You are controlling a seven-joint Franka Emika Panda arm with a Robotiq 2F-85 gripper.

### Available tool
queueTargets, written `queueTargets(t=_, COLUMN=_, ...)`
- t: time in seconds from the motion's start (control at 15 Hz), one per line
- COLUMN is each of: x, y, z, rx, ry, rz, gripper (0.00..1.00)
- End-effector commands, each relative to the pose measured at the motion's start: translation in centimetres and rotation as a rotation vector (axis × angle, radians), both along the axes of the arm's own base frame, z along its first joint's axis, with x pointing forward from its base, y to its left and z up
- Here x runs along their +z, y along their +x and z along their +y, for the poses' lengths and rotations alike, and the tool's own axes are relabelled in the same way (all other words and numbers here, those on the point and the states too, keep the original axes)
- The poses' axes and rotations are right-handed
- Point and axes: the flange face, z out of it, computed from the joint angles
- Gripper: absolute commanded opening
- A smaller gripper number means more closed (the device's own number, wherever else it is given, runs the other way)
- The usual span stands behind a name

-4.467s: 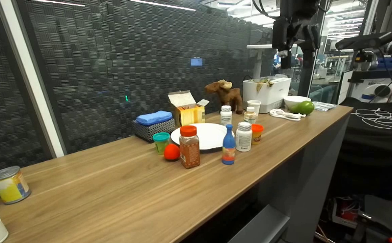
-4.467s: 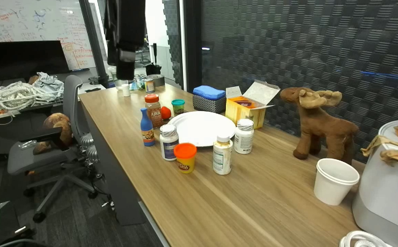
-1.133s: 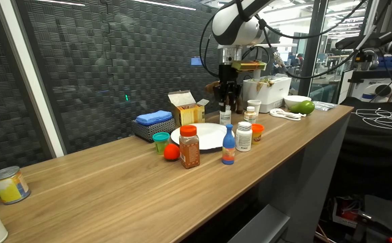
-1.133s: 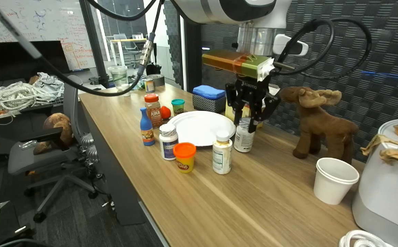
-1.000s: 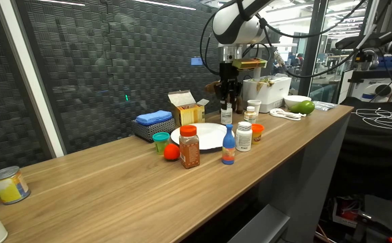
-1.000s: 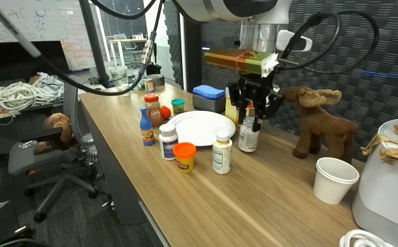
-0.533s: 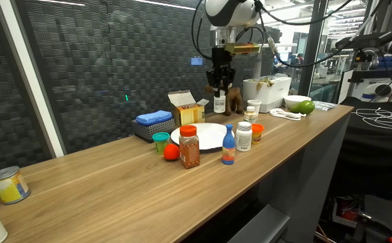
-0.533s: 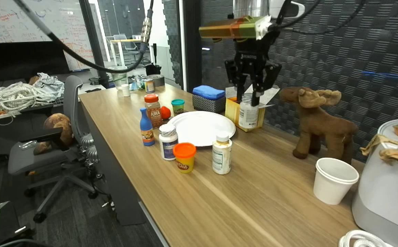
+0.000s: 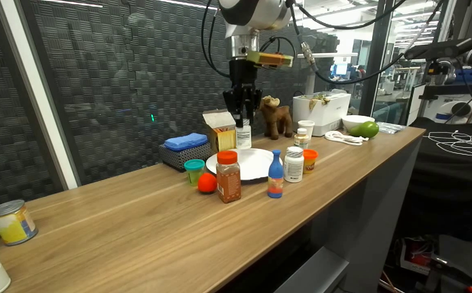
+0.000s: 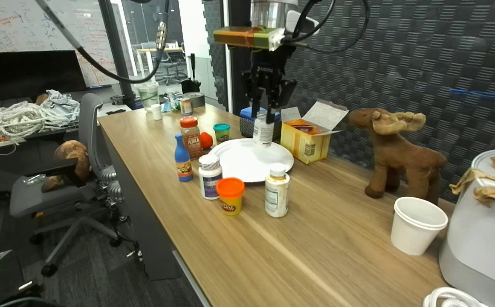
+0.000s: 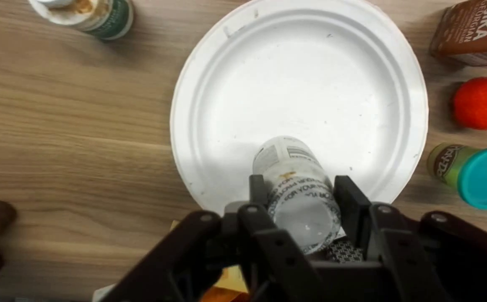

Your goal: Put all the items surrounding the plate on to the plate.

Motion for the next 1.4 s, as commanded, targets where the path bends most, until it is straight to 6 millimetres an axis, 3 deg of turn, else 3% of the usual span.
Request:
queueTargets(t=0.0, x=-1.7, y=1.1, z=1.7, rx=0.042, ry=0.009, rz=0.000, gripper=0.19)
queueTargets(t=0.33, x=-4.2, y=2.2, z=2.4, rx=0.095, ry=-0.049, rz=-0.016, gripper=0.19)
queueTargets(t=0.73, x=-3.4, y=3.0, z=2.0, rx=0.086, ry=-0.057, rz=-0.081, gripper=0.19)
queueTargets(t=1.0, x=-4.0, y=3.0, z=1.8, rx=0.095, ry=-0.065, rz=-0.078, gripper=0.19)
queueTargets(t=1.07, x=-4.5, y=2.9, z=1.9, rx=0.103, ry=-0.064, rz=-0.060, gripper=0.69)
queueTargets(t=1.2, x=-4.6, y=2.6, z=2.0, rx=0.113, ry=-0.049, rz=-0.047, gripper=0.76)
queueTargets(t=1.33, x=-3.4, y=2.0, z=1.7, rx=0.100, ry=-0.036, rz=-0.029, gripper=0.91)
